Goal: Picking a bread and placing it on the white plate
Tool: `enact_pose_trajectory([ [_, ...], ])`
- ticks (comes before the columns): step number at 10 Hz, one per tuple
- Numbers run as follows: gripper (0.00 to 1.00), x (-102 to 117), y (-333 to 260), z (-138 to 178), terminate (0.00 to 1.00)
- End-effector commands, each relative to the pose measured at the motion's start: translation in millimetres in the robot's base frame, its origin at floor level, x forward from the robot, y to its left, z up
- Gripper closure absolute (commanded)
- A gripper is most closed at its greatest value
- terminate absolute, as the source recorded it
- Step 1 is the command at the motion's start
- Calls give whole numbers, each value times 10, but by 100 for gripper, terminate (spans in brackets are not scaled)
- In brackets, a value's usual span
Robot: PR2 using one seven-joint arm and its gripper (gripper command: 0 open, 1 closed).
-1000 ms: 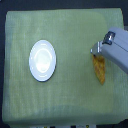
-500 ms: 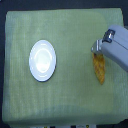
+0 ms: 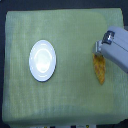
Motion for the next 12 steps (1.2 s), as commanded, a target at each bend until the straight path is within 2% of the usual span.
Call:
enact_pose_trajectory([
  [1, 100, -26, 77, 50, 0],
  [4, 100, 37, 63, 212, 0],
  [8, 100, 0, 274, 818, 0],
  [9, 100, 6, 303, 874, 0],
  [10, 100, 60, 498, 1000, 0],
  [12, 100, 171, 838, 1048, 0],
])
